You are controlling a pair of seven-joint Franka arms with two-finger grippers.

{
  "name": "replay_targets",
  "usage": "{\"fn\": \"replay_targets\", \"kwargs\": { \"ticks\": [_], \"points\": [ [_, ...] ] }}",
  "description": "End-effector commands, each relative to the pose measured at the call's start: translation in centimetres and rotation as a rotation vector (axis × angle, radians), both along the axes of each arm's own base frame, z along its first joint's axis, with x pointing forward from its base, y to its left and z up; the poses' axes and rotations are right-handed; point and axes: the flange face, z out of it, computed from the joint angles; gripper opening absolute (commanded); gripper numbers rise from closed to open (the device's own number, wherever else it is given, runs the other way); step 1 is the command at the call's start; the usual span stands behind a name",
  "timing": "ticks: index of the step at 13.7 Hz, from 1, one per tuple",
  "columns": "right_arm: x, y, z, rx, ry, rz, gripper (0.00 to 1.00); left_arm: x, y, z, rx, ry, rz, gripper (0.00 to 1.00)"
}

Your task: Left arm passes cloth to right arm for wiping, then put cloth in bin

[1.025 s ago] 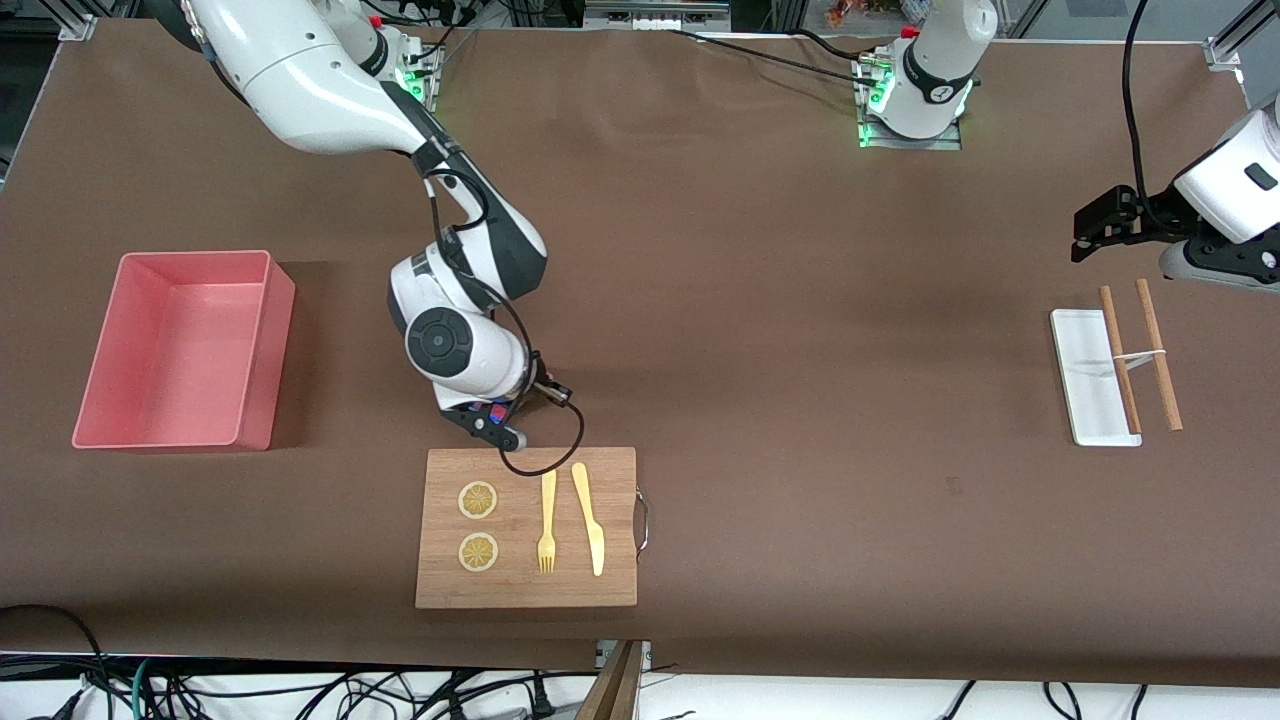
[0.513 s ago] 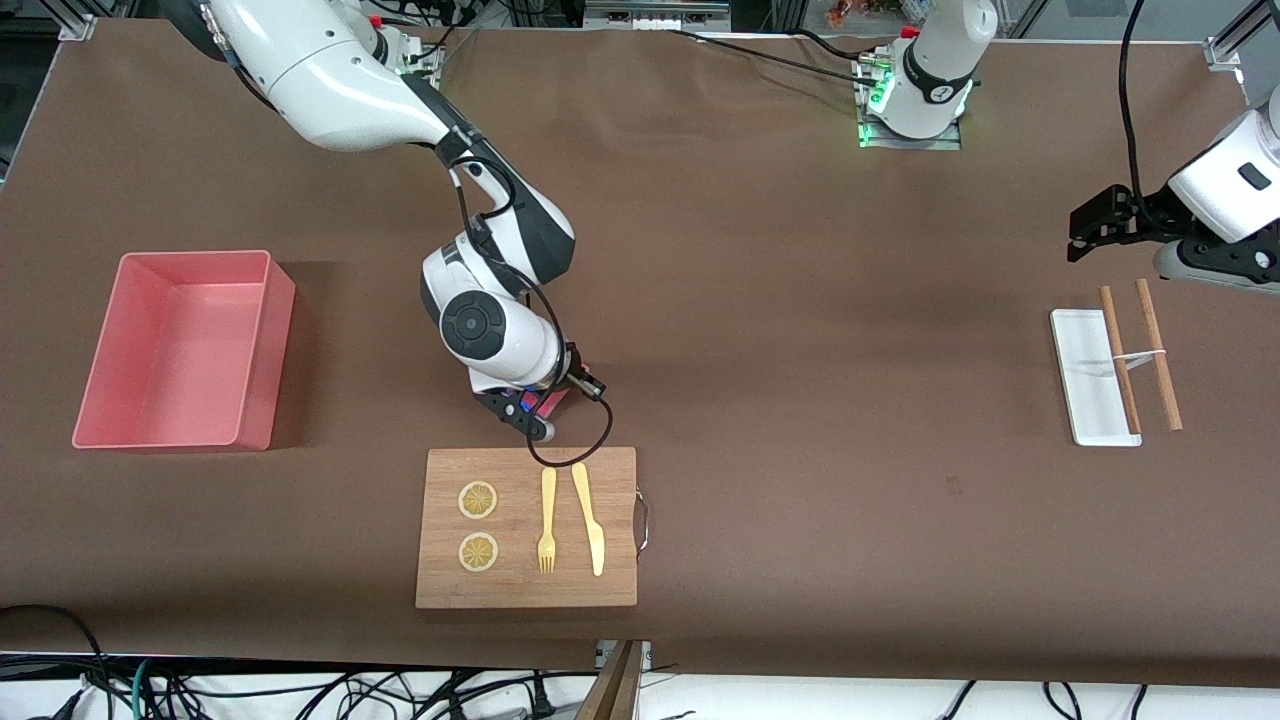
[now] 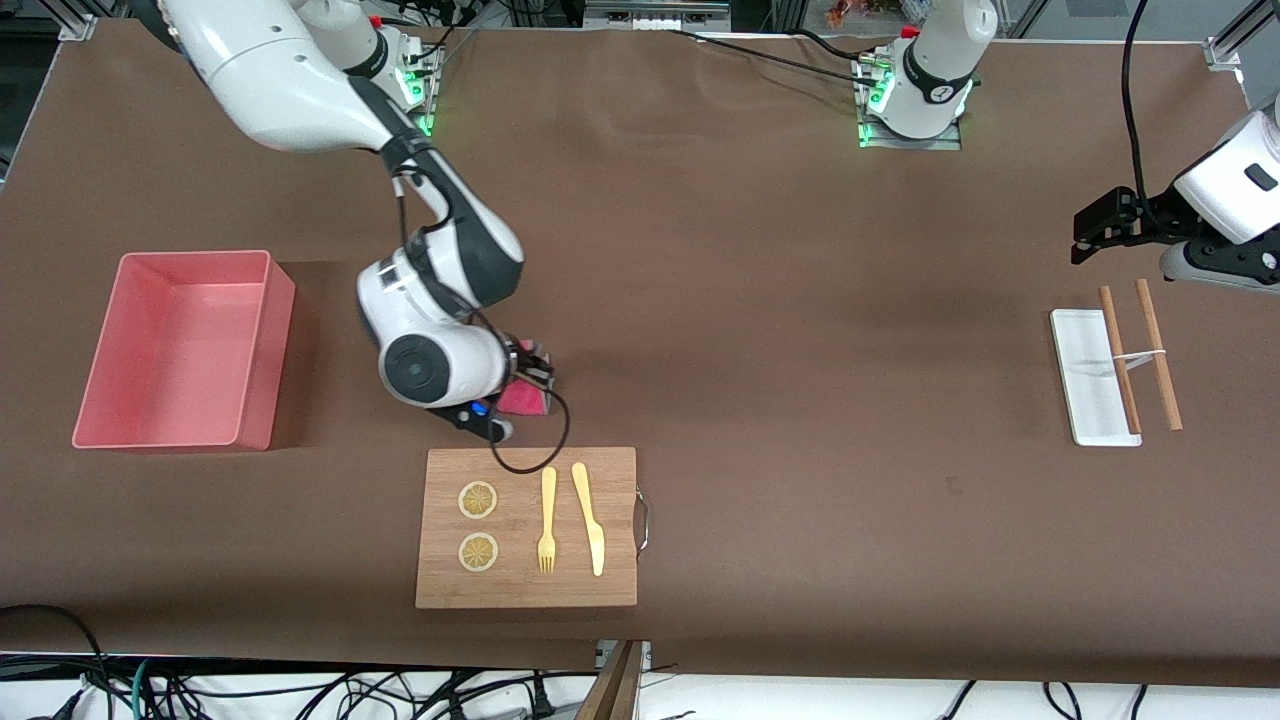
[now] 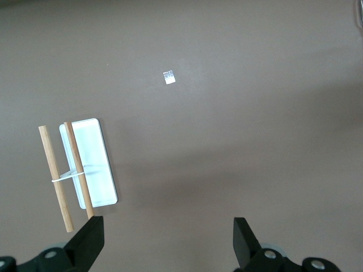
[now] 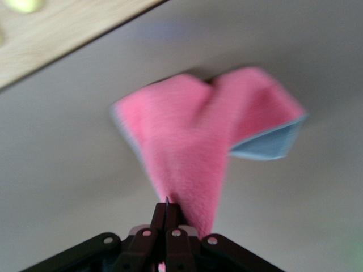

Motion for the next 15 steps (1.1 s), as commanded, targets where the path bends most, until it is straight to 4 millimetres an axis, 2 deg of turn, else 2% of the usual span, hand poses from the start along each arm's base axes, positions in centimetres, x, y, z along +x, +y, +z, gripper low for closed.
{"fn": "replay_targets", "kwargs": {
  "ticks": [1,4,6,9,12,13,15],
  "points": [
    [1.6,-8.1,-1.2,-0.001,0.057,0.120,0.00,-0.4,0.1,0.1,-0.013,-0.011,0.002,1.00],
    [2.9,-14.0,-2.3,-0.005,0.063,0.201,0.00,-0.4,0.1,0.1,-0.013,-0.011,0.002,1.00],
    [3.2,-16.8,-3.0,-0.020,0.065,0.264,0.00,-0.4,0.1,0.0,-0.014,-0.010,0.002,1.00],
    [3.8,-20.7,-2.9,-0.016,0.068,0.333,0.00,-0.4,0.0,0.0,-0.019,-0.008,0.002,1.00],
    [4.3,-25.5,-2.7,-0.015,0.072,0.408,0.00,-0.3,0.0,-0.1,-0.019,-0.007,0.002,1.00],
    [4.4,-26.5,-2.6,-0.010,0.074,0.427,0.00,-0.4,0.0,-0.1,-0.019,-0.005,0.002,1.00],
    [4.8,-26.7,0.3,-0.008,0.040,0.427,0.00,-0.4,0.0,0.0,-0.018,-0.007,0.002,1.00]
  ]
}}
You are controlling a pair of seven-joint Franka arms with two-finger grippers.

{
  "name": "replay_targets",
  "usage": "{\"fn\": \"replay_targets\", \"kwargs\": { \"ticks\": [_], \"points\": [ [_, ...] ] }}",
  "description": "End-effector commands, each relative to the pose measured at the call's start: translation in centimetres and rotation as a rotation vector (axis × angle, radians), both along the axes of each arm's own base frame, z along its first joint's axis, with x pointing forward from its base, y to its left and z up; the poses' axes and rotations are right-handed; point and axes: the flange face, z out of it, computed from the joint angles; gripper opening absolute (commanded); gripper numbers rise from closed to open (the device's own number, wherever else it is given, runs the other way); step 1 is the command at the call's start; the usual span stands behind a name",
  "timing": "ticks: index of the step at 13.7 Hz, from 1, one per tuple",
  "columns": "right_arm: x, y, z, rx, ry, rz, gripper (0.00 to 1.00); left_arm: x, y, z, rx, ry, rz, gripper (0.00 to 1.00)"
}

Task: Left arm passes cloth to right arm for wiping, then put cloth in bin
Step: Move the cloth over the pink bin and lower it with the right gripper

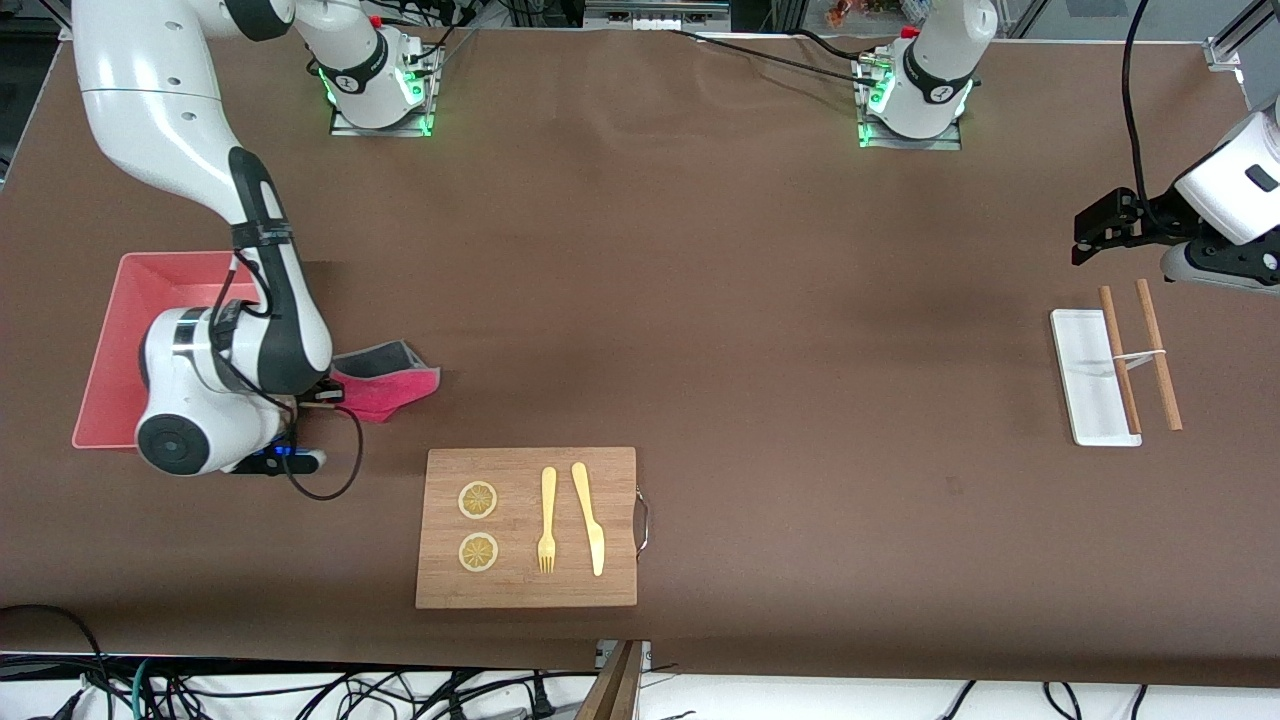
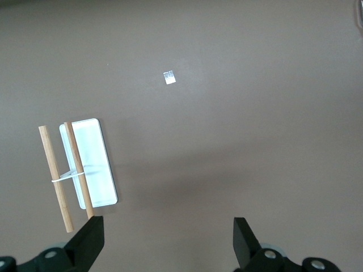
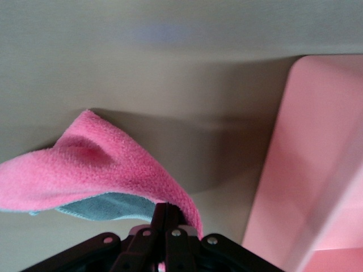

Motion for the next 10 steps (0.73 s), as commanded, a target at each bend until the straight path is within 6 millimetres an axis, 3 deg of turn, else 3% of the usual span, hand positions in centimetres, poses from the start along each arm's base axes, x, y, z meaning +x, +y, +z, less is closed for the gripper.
{"fn": "replay_targets", "kwargs": {
  "ticks": [1,4,7,10],
  "points": [
    [-0.4,0.4,5.1,0.010,-0.010,0.017,0.00,-0.4,0.0,0.1,-0.018,-0.007,0.002,1.00],
    [-0.9,0.6,12.6,0.025,-0.016,0.008,0.00,-0.4,0.1,0.0,-0.018,-0.006,0.003,1.00],
    [-3.1,0.1,20.7,0.033,-0.032,-0.001,0.00,-0.5,0.2,-0.2,-0.019,-0.001,0.005,1.00],
    [-5.5,-3.0,26.3,0.025,-0.023,-0.020,0.00,-0.5,0.2,-0.2,-0.019,0.001,0.005,1.00]
  ]
}}
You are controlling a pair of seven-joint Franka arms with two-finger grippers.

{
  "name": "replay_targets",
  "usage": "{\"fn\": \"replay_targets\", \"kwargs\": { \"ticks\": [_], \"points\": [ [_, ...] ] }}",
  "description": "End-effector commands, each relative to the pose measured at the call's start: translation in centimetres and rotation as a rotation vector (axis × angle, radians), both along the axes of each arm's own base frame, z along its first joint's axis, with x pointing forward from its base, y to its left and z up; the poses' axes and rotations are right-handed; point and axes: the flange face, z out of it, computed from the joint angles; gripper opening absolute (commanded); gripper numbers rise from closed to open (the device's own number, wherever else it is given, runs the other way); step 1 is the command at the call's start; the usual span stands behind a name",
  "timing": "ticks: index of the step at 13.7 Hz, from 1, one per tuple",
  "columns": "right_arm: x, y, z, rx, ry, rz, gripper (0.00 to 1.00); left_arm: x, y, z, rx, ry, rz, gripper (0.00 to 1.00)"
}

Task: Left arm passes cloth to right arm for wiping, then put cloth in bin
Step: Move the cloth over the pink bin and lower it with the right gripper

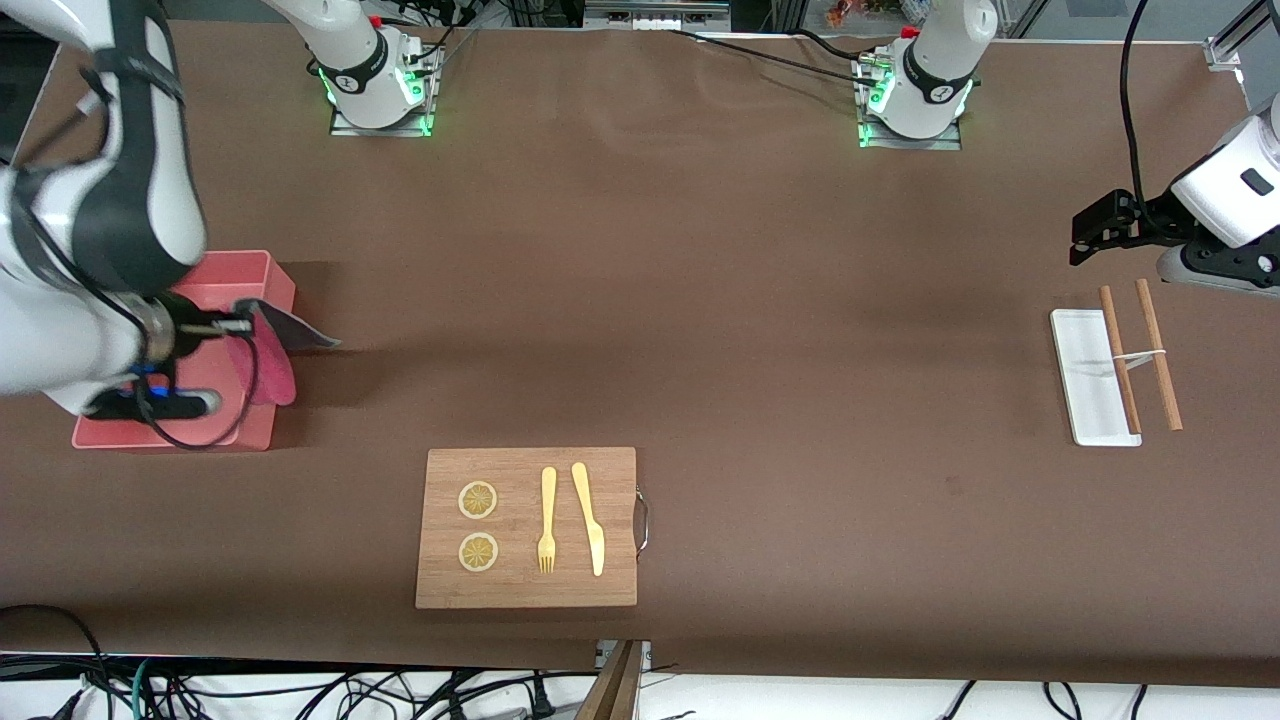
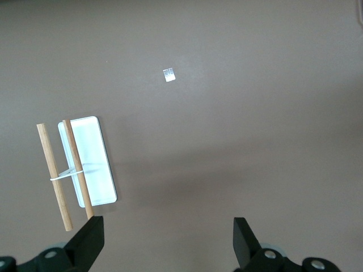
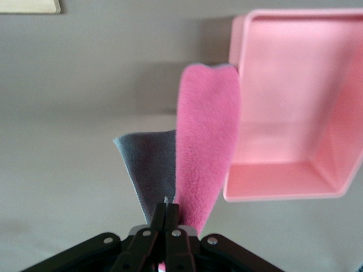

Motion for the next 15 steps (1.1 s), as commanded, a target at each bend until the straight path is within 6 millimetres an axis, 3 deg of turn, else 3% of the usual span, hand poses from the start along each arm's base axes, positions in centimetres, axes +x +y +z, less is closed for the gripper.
{"fn": "replay_targets", "kwargs": {
  "ticks": [1,5,8,10,15],
  "points": [
    [-2.1,-3.2,4.0,-0.026,0.013,0.024,0.00,-0.5,0.1,0.2,-0.019,-0.008,0.004,1.00],
    [-3.6,-11.1,6.6,-0.021,0.015,0.122,0.00,-0.5,0.1,0.2,-0.019,-0.008,0.004,1.00],
    [-4.1,-16.9,5.5,-0.040,0.035,0.155,0.00,-0.5,0.1,0.2,-0.020,-0.008,0.002,1.00],
    [-4.1,-18.3,3.0,-0.037,0.042,0.149,0.00,-0.5,0.1,0.2,-0.019,-0.008,0.004,1.00],
    [-4.1,-18.4,-5.0,0.009,0.061,0.139,0.00,-0.5,0.5,0.1,-0.035,-0.005,0.012,1.00]
  ]
}}
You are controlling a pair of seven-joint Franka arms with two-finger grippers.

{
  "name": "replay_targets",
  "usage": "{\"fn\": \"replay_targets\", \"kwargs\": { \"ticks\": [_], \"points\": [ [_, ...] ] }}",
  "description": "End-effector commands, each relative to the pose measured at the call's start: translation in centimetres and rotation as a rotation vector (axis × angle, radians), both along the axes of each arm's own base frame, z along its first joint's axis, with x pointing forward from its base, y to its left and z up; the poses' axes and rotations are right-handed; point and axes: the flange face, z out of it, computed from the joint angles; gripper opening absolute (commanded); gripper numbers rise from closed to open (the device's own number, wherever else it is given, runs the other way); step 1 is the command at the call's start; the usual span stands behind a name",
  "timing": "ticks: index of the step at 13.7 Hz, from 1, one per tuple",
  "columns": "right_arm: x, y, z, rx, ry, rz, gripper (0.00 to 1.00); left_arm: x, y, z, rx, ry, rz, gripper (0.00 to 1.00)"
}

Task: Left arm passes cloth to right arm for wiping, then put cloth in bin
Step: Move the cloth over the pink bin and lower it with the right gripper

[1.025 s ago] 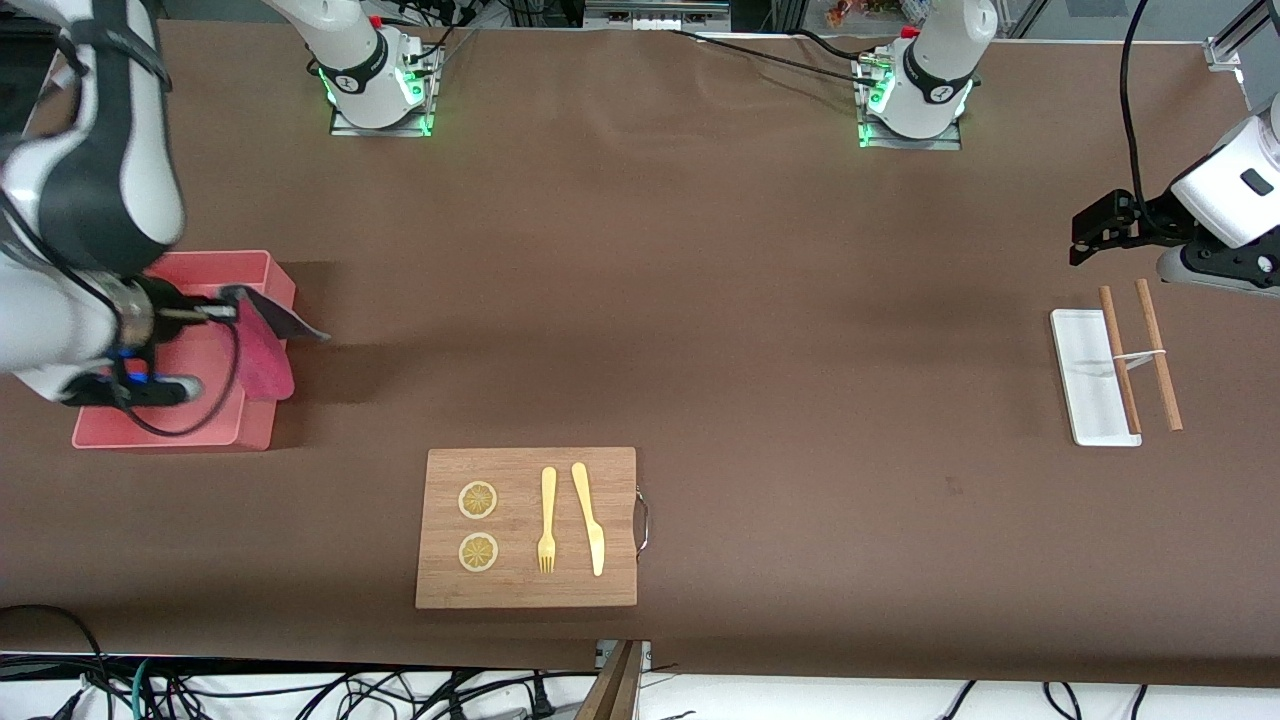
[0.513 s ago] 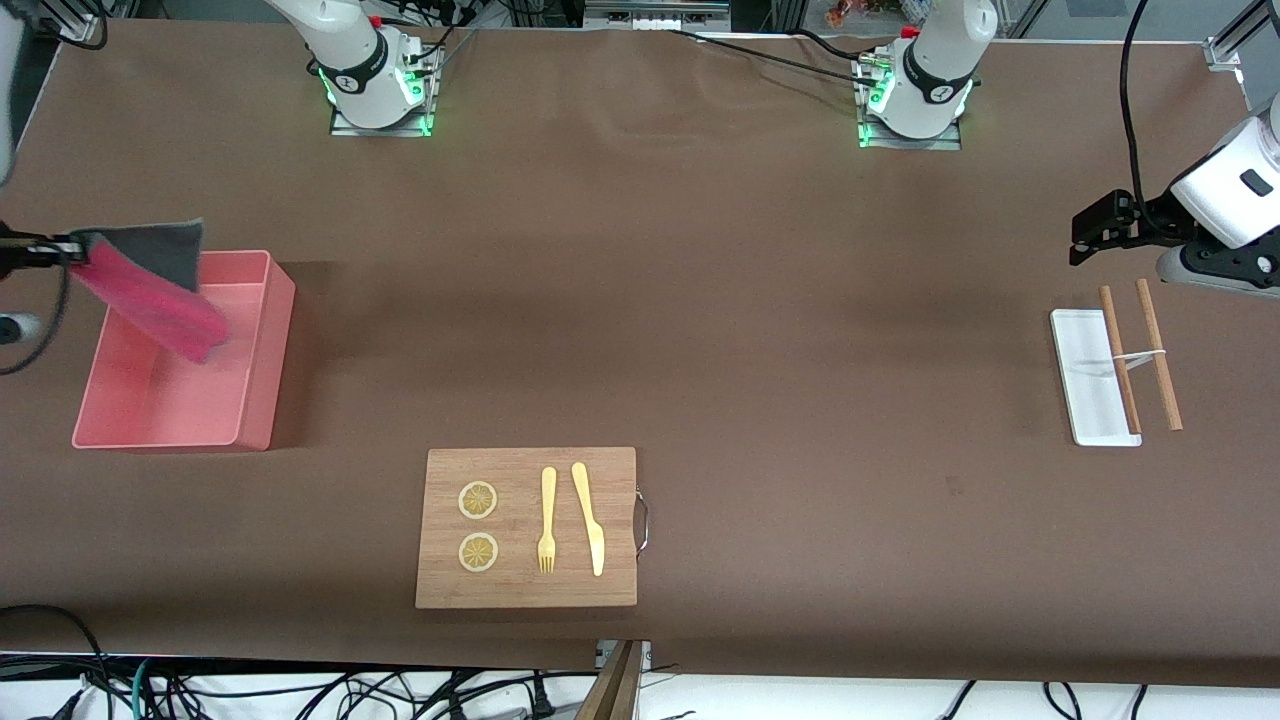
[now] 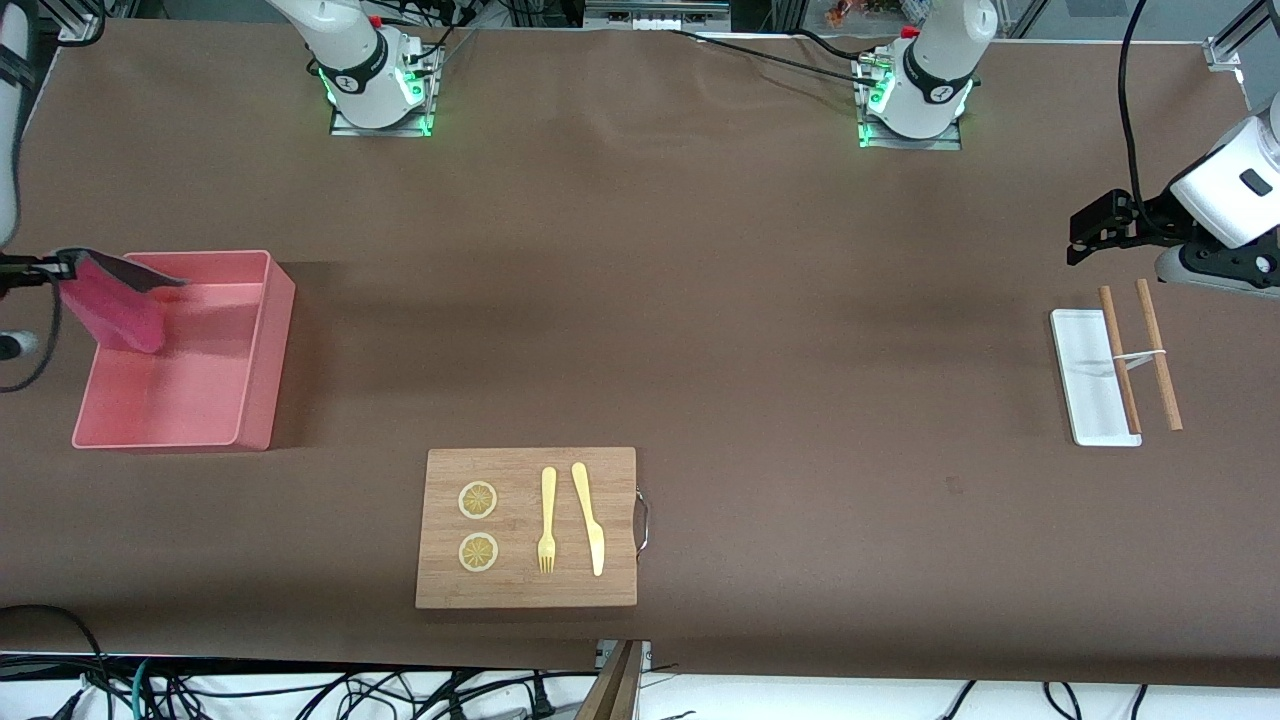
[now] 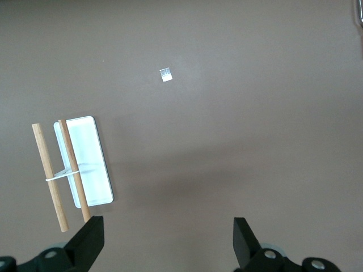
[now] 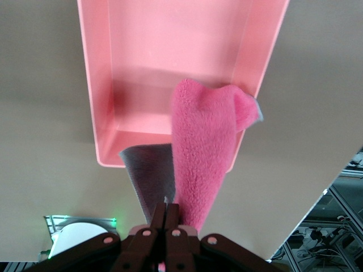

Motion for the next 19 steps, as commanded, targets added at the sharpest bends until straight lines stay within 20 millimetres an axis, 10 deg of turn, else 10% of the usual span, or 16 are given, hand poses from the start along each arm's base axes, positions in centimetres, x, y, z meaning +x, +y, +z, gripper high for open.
{"fn": "replay_targets", "kwargs": {
  "ticks": [1,7,16,18,19],
  "points": [
    [-0.5,0.3,-3.7,0.036,0.002,-0.001,0.00,-0.5,0.5,0.2,-0.020,-0.006,0.009,1.00],
    [0.1,-0.4,-12.4,0.068,-0.072,-0.008,0.00,-0.6,0.6,-0.1,-0.035,0.005,0.016,1.00],
    [1.7,-1.8,-19.9,0.060,-0.177,-0.017,0.00,-0.6,0.9,-0.2,-0.054,0.013,0.024,1.00],
    [1.6,-1.8,-19.2,0.068,-0.169,-0.026,1.00,-0.7,1.1,-0.2,-0.055,0.015,0.028,1.00],
    [1.5,-1.6,-18.3,0.072,-0.165,-0.028,1.00,-0.7,1.1,-0.2,-0.055,0.015,0.028,1.00]
  ]
}}
